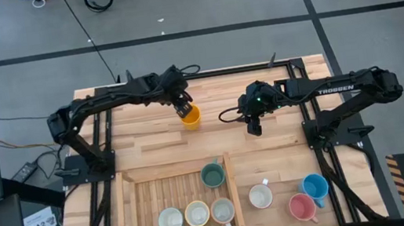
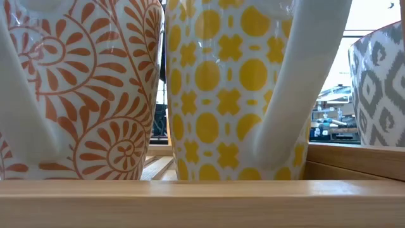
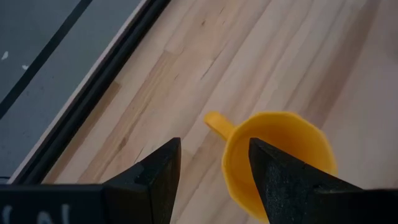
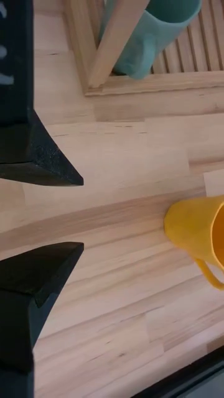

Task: Place coffee mugs
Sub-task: Put the yellow mug on the shelf

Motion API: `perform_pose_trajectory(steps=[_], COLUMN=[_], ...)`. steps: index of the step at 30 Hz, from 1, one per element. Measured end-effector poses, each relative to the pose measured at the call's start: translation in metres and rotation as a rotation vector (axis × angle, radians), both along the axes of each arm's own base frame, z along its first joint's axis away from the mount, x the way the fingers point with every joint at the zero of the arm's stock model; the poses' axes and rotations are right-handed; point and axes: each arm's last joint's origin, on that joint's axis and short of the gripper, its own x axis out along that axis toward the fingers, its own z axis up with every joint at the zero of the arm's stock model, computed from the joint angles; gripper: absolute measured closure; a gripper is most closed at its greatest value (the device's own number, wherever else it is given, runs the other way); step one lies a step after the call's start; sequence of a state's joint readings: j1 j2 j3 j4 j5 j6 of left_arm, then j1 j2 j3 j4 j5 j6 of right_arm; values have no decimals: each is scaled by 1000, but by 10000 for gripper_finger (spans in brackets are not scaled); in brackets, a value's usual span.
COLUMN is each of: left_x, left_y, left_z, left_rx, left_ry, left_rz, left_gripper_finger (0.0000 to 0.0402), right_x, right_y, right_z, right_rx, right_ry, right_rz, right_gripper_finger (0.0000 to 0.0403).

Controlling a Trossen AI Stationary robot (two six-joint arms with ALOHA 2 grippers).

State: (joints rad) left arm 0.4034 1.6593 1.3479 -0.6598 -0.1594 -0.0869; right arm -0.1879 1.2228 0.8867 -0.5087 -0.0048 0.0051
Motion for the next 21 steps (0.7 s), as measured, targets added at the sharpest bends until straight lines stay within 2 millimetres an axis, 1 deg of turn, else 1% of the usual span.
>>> perform_pose_trajectory(steps=[4, 10, 21], left_x=[8, 15, 22], left_y=[3, 6, 8], left_z=[-15, -30, -50], left_rx=[-9, -21, -56], left_ry=[36, 75, 113], left_rz=[-9, -28, -40], left_gripper_finger=[205, 205, 205], right_x=[0, 0, 0], right_y=[0, 0, 0], right_z=[0, 0, 0], right_rx=[0, 0, -1], right_ry=[0, 0, 0], right_rz=[0, 0, 1], right_gripper_finger=[240, 240, 240])
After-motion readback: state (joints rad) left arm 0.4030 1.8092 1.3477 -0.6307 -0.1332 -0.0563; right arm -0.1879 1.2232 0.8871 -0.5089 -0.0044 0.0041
